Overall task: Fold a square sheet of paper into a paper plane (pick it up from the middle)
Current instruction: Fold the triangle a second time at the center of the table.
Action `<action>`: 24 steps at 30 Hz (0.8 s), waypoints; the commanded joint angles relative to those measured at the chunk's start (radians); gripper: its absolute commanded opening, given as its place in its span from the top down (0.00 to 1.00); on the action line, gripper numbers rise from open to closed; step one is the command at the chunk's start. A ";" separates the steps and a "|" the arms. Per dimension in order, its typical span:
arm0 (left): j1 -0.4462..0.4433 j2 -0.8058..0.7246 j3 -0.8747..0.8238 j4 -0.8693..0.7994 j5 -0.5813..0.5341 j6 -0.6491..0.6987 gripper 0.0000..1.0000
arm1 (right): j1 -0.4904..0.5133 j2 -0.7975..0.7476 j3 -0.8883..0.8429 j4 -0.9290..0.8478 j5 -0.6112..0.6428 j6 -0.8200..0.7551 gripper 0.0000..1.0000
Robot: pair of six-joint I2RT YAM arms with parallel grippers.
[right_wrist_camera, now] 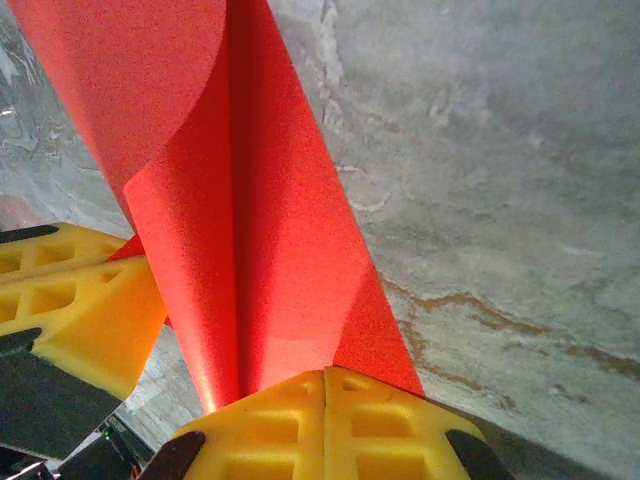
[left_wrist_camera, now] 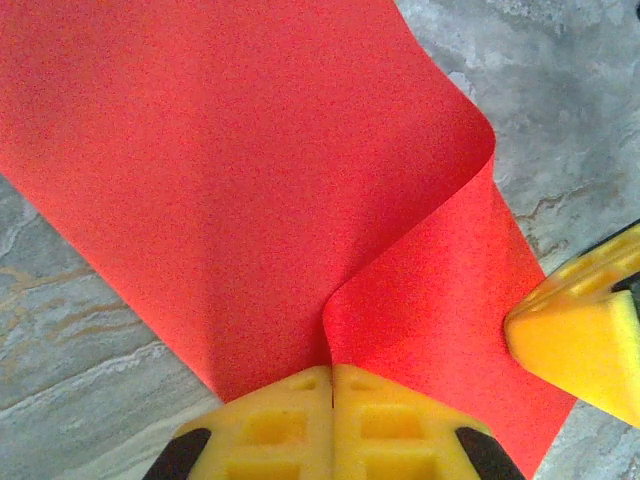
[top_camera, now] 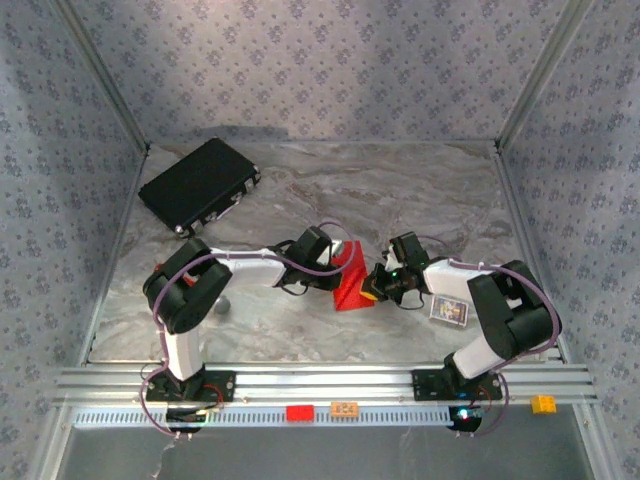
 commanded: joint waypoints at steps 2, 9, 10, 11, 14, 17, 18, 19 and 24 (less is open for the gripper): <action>0.004 0.005 0.031 0.012 0.017 0.017 0.98 | -0.007 0.024 -0.003 -0.066 0.036 -0.015 0.98; 0.006 0.012 0.035 0.003 0.008 0.023 0.98 | -0.008 0.021 -0.004 -0.066 0.036 -0.016 0.98; 0.006 0.015 0.035 0.002 0.006 0.023 0.98 | -0.007 0.023 -0.004 -0.065 0.035 -0.015 0.98; 0.007 0.016 0.036 0.002 0.004 0.023 0.98 | -0.009 0.022 -0.004 -0.064 0.035 -0.016 0.98; 0.007 0.021 0.038 0.002 0.004 0.024 0.98 | -0.008 0.022 -0.005 -0.063 0.035 -0.016 0.98; 0.008 0.027 0.045 0.002 0.010 0.026 0.98 | -0.008 0.026 -0.005 -0.061 0.034 -0.014 0.98; 0.008 0.029 0.048 0.002 0.012 0.027 0.98 | -0.008 0.026 -0.005 -0.060 0.034 -0.014 0.98; 0.008 0.032 0.051 -0.001 0.015 0.027 0.98 | -0.008 0.026 -0.006 -0.061 0.033 -0.015 0.98; 0.009 0.036 0.040 -0.003 0.010 0.023 0.98 | -0.008 0.023 -0.006 -0.063 0.033 -0.016 0.98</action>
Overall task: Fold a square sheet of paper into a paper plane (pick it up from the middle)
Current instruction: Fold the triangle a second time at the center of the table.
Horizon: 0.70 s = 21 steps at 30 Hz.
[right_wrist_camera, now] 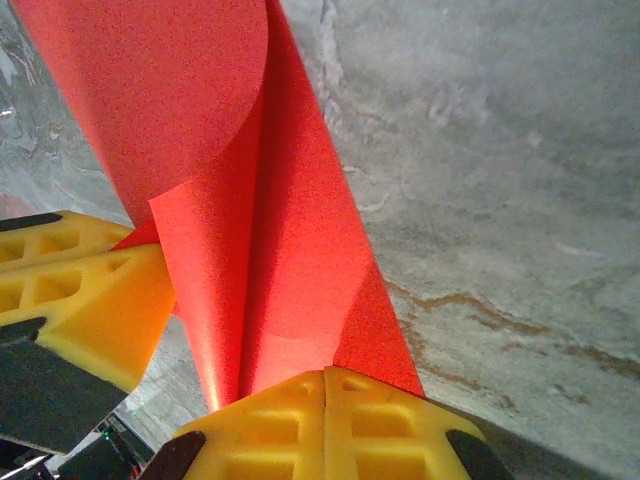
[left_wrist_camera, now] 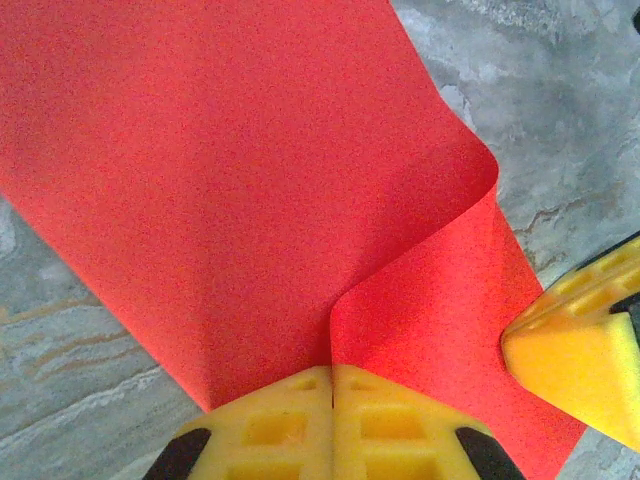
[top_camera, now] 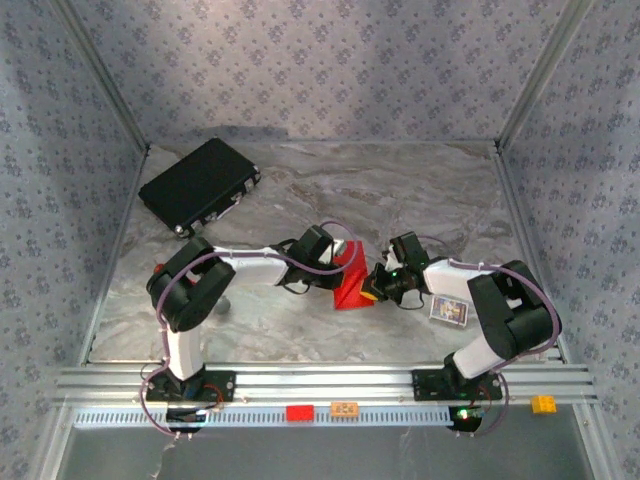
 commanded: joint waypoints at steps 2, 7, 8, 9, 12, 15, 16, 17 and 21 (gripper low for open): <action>0.008 0.008 0.007 -0.002 0.000 0.010 0.98 | -0.008 0.023 -0.005 -0.063 0.034 -0.016 0.98; 0.010 -0.009 0.002 -0.005 -0.012 0.008 0.98 | -0.008 0.025 -0.005 -0.063 0.033 -0.016 0.98; 0.010 -0.013 0.003 -0.007 -0.016 0.010 0.98 | -0.009 0.024 -0.006 -0.062 0.034 -0.016 0.98; 0.010 -0.017 0.004 -0.008 -0.016 0.010 0.98 | -0.008 0.024 -0.007 -0.063 0.035 -0.016 0.98; 0.011 -0.036 -0.006 0.005 -0.016 0.005 0.98 | -0.008 0.023 -0.005 -0.063 0.036 -0.016 0.98; 0.010 -0.046 -0.007 -0.001 -0.017 0.008 0.98 | -0.009 0.021 -0.007 -0.063 0.037 -0.014 0.98; 0.010 -0.047 -0.010 -0.001 -0.016 0.008 0.98 | -0.010 0.021 -0.006 -0.062 0.037 -0.014 0.98; 0.011 -0.047 -0.010 0.001 -0.017 0.009 0.98 | -0.010 0.022 -0.006 -0.062 0.036 -0.014 0.98; 0.010 -0.044 -0.012 0.007 -0.024 0.003 0.99 | -0.010 0.025 -0.004 -0.061 0.034 -0.013 0.98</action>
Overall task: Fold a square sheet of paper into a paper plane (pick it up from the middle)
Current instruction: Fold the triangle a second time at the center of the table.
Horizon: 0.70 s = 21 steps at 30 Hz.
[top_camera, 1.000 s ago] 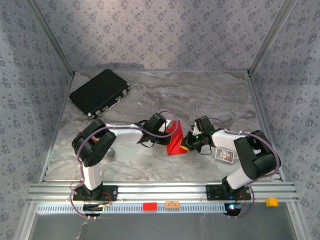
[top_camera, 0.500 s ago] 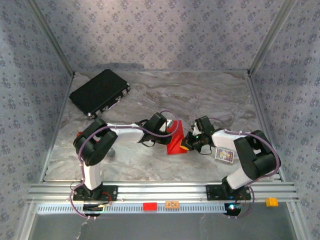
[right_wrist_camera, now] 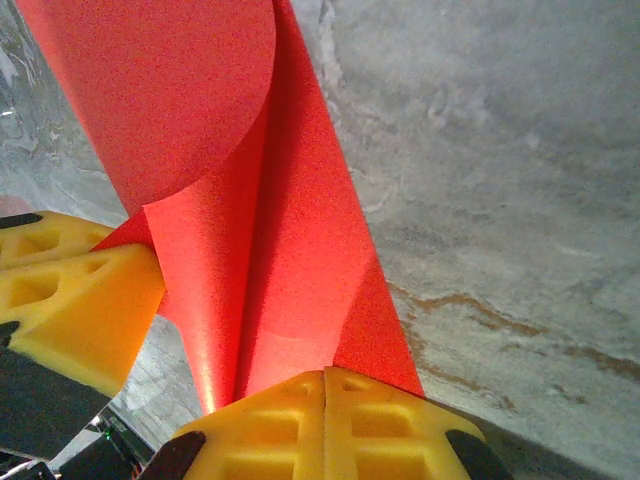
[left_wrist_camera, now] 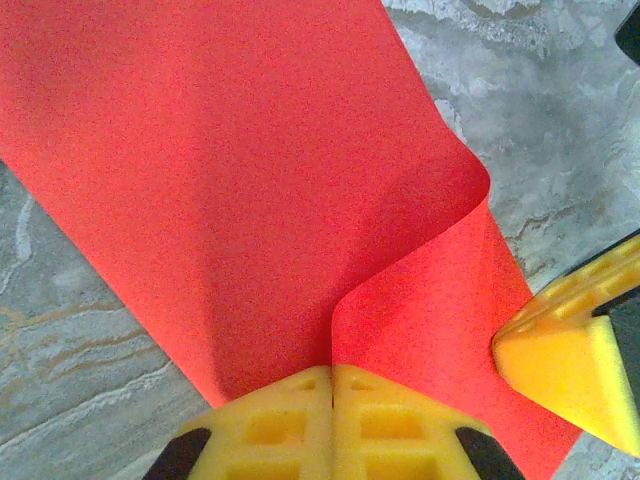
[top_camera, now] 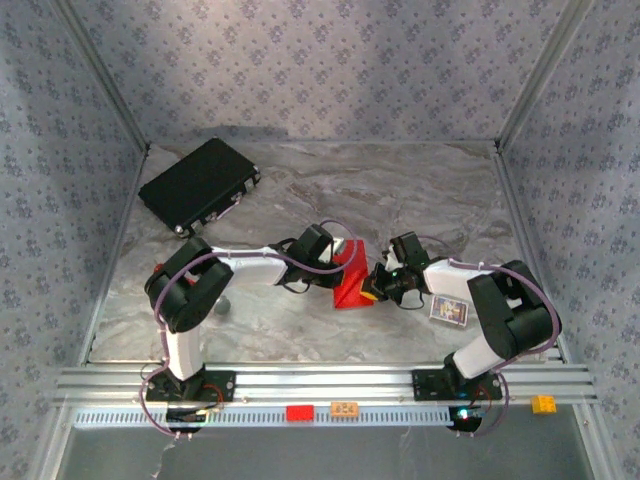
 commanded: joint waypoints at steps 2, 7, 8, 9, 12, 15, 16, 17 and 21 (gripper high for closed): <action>0.008 -0.027 -0.009 0.002 -0.016 0.004 0.99 | -0.009 0.025 -0.005 -0.061 0.036 -0.015 0.98; 0.008 -0.024 -0.008 -0.010 -0.020 0.005 0.99 | -0.008 0.024 -0.004 -0.063 0.036 -0.015 0.98; 0.008 -0.022 -0.009 -0.010 -0.021 0.004 0.99 | -0.008 0.024 -0.004 -0.063 0.036 -0.015 0.98; 0.008 -0.021 -0.009 -0.010 -0.019 0.004 0.99 | -0.009 0.025 -0.005 -0.062 0.035 -0.016 0.98; 0.007 -0.015 -0.006 -0.012 -0.015 0.001 0.99 | -0.008 0.025 -0.002 -0.063 0.036 -0.016 0.98; 0.007 -0.007 -0.002 -0.017 -0.010 -0.002 0.99 | -0.009 0.024 -0.002 -0.063 0.037 -0.015 0.98; 0.007 -0.004 -0.002 -0.018 -0.010 -0.002 0.99 | -0.008 0.025 -0.001 -0.063 0.037 -0.015 0.98; 0.008 -0.001 -0.001 -0.018 -0.008 -0.004 0.99 | -0.009 0.024 -0.001 -0.063 0.037 -0.016 0.98; 0.008 0.005 0.001 -0.020 -0.009 -0.008 0.99 | -0.009 0.026 -0.001 -0.064 0.037 -0.016 0.98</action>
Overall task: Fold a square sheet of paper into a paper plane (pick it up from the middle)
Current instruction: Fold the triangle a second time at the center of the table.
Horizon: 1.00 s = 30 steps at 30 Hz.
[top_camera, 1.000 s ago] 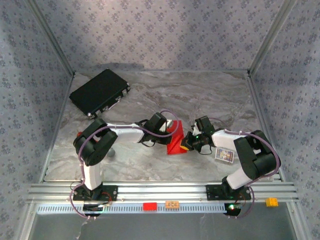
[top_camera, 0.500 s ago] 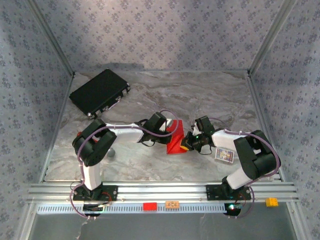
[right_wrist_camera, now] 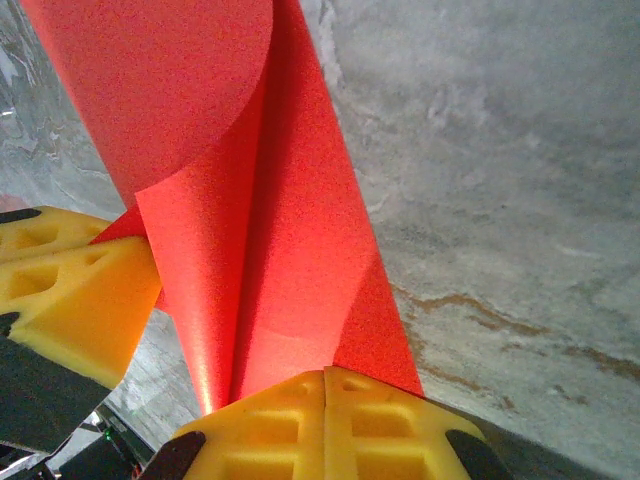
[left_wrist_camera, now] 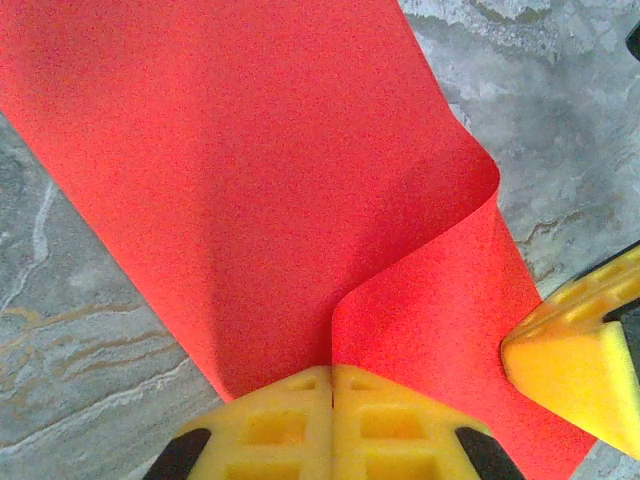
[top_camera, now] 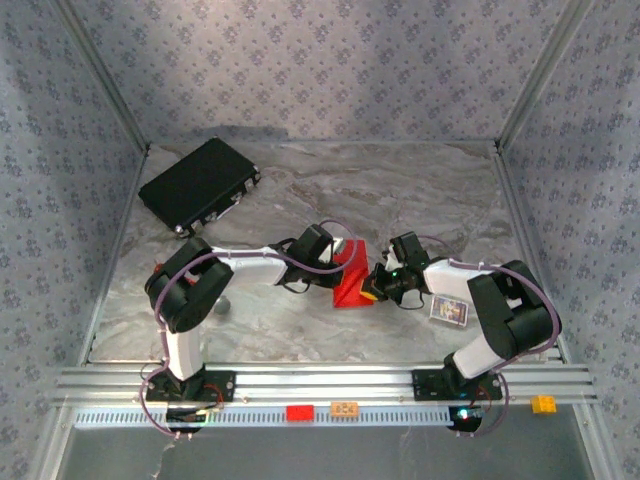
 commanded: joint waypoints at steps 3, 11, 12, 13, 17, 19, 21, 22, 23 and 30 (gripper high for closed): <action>0.008 0.006 0.004 -0.021 0.003 -0.008 0.99 | -0.010 0.024 -0.001 -0.066 0.037 -0.017 0.98; 0.008 0.015 0.007 -0.028 0.008 -0.013 0.99 | -0.010 0.027 -0.001 -0.065 0.038 -0.016 0.98; 0.008 0.015 0.006 -0.026 0.010 -0.014 0.99 | -0.010 0.027 -0.001 -0.065 0.039 -0.016 0.98; 0.008 0.015 0.006 -0.023 0.011 -0.015 0.99 | -0.010 0.027 -0.001 -0.065 0.039 -0.016 0.98; 0.007 0.024 0.009 -0.021 0.023 -0.013 0.99 | -0.009 0.024 -0.002 -0.065 0.039 -0.016 0.98; 0.008 0.029 0.013 -0.021 0.029 -0.011 0.99 | -0.009 0.021 -0.002 -0.063 0.039 -0.015 0.98; 0.008 0.034 0.013 -0.019 0.033 -0.012 0.99 | -0.010 0.015 -0.002 -0.060 0.038 -0.015 0.98; 0.007 0.036 0.013 -0.018 0.034 -0.013 0.99 | -0.009 0.011 -0.002 -0.054 0.035 -0.011 0.97; 0.008 0.038 0.015 -0.019 0.035 -0.013 0.99 | -0.009 0.005 -0.006 -0.045 0.031 -0.008 0.97; 0.007 0.038 0.019 -0.013 0.046 -0.019 0.99 | -0.009 -0.060 -0.007 0.006 0.014 0.008 0.95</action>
